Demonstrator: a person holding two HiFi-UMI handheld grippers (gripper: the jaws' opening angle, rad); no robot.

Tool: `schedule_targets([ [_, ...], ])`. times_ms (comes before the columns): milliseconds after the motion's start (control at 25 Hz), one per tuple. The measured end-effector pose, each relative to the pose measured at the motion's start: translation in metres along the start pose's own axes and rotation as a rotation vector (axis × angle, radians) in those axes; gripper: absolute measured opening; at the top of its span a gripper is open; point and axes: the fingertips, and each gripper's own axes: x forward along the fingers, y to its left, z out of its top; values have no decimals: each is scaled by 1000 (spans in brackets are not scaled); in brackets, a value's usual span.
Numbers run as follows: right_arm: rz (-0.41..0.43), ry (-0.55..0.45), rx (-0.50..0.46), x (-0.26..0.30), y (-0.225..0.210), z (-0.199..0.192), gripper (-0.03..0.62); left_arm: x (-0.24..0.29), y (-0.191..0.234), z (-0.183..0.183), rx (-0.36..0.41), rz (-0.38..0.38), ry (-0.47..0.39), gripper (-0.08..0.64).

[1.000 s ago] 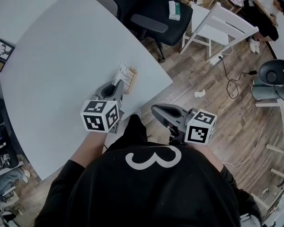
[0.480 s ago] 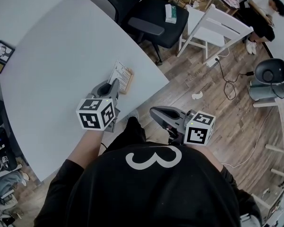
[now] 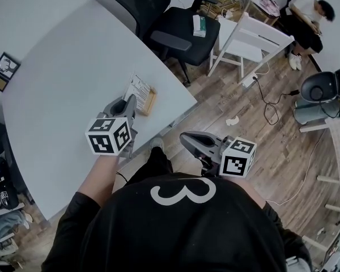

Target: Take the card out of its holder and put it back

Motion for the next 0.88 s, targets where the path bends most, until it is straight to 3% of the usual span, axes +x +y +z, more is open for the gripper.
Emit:
schedule_targets([
  [360, -18, -2, -30, -21, 14, -10, 8, -31, -15, 21, -20, -13, -97, 26],
  [880, -31, -26, -129, -55, 37, -2, 8, -98, -76, 16, -92, -155, -153, 26],
])
